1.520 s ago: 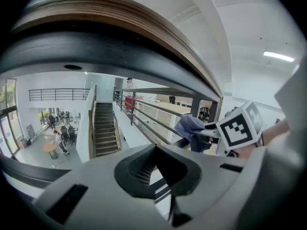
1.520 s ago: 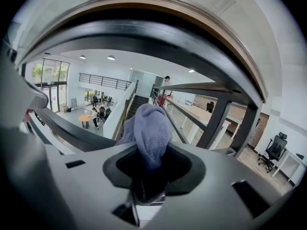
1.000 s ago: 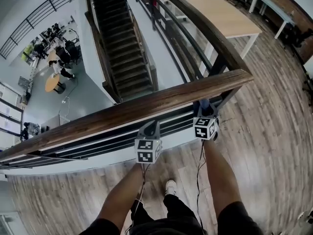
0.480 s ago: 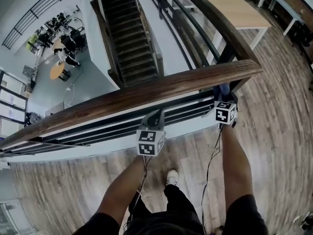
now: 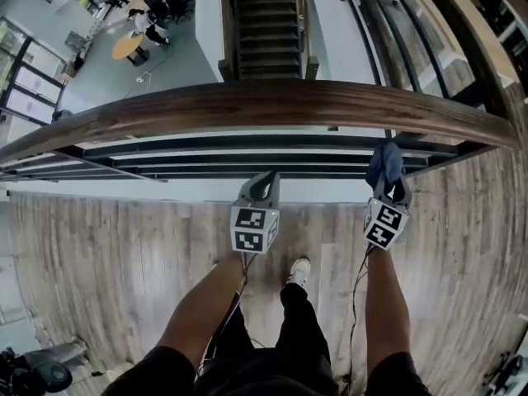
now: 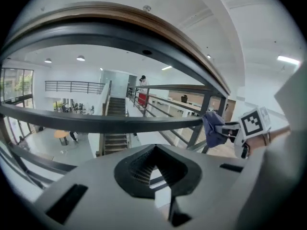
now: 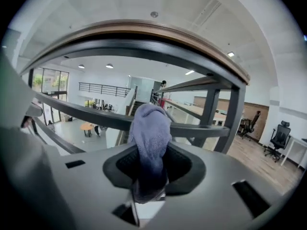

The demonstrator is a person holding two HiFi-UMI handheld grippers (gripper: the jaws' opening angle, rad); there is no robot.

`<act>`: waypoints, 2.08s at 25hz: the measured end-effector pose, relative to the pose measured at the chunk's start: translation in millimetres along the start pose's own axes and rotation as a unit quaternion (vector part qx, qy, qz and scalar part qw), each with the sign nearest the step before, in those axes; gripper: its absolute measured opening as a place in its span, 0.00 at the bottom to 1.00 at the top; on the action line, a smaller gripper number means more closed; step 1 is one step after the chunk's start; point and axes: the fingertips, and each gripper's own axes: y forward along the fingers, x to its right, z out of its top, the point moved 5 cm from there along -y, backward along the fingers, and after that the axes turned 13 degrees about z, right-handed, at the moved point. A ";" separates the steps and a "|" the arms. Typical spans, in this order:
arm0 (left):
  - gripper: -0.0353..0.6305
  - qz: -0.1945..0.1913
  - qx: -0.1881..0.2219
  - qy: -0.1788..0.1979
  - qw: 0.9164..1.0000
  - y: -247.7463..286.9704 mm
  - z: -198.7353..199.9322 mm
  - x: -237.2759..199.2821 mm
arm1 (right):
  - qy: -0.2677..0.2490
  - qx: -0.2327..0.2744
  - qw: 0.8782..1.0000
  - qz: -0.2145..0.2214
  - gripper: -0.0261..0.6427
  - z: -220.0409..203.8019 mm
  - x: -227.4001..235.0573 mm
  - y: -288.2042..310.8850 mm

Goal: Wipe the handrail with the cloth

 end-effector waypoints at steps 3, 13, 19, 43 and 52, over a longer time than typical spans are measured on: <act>0.06 0.032 -0.011 -0.010 0.999 -20.8 -26.4 -74.2 | 0.021 -0.007 0.999 0.041 0.21 -10.4 -98.8 9.0; 0.06 0.127 -0.025 -0.065 0.990 -106.9 -98.7 -320.1 | 0.005 -0.035 0.982 0.185 0.21 -0.1 -441.8 59.3; 0.06 0.166 -0.010 -0.076 0.983 -140.4 -113.4 -461.3 | -0.012 -0.035 0.969 0.243 0.21 19.5 -632.9 93.0; 0.06 0.228 -0.009 -0.095 0.969 -176.2 -143.9 -651.8 | -0.143 -0.080 0.938 0.305 0.21 53.0 -914.2 178.5; 0.06 0.213 -0.008 -0.090 0.973 -160.3 -139.0 -615.6 | -0.149 -0.071 0.949 0.270 0.21 43.4 -856.2 179.2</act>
